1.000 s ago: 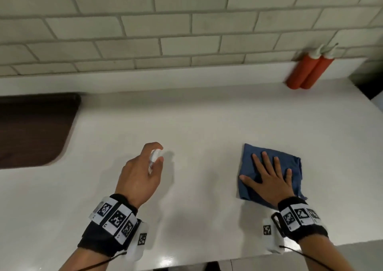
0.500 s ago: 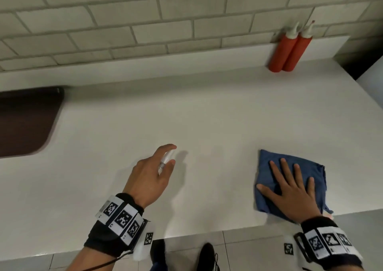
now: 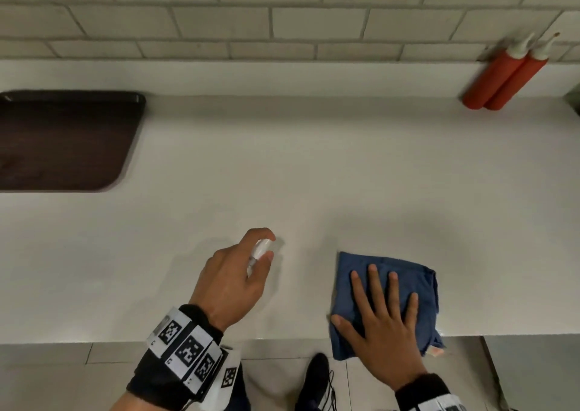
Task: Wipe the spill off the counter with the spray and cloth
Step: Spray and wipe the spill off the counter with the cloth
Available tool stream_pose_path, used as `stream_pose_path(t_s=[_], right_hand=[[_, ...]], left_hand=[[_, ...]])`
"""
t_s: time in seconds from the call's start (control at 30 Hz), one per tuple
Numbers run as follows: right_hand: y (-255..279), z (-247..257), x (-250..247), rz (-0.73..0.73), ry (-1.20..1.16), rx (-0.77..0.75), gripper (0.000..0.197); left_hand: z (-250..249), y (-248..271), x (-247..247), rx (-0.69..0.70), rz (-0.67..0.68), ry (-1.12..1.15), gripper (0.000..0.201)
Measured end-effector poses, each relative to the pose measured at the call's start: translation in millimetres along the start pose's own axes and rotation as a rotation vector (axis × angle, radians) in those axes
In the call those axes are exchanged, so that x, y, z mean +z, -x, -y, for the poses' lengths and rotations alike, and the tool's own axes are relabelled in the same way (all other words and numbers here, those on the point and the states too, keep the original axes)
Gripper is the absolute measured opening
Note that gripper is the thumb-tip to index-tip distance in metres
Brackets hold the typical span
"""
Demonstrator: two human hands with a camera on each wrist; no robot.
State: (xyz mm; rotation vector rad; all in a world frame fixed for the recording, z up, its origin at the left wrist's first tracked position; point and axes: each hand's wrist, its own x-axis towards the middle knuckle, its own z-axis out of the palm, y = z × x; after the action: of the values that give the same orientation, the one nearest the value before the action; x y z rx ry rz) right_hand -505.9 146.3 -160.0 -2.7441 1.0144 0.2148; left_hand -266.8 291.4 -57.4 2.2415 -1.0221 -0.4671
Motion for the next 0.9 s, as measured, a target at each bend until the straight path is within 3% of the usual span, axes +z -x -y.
stream_pose_path(t_s=[0.17, 0.43, 0.53, 0.73, 0.9], right_hand=[[-25, 94, 3, 0.082, 0.029, -0.1, 0.083], [-143, 259, -1, 0.169, 0.063, -0.208, 0.093], [-139, 292, 4, 0.187, 0.076, -0.224, 0.092], [-68, 325, 31, 0.207, 0.138, -0.356, 0.081], [-127, 377, 13, 0.236, 0.103, -0.375, 0.081]], left_hand=[[53, 24, -40, -0.071, -0.013, 0.065, 0.021], [160, 78, -122, -0.314, -0.204, 0.053, 0.035], [189, 98, -144, -0.384, -0.246, 0.06, 0.034], [216, 113, -166, -0.457, -0.254, 0.099, 0.034], [232, 120, -178, -0.468, -0.294, 0.115, 0.034]])
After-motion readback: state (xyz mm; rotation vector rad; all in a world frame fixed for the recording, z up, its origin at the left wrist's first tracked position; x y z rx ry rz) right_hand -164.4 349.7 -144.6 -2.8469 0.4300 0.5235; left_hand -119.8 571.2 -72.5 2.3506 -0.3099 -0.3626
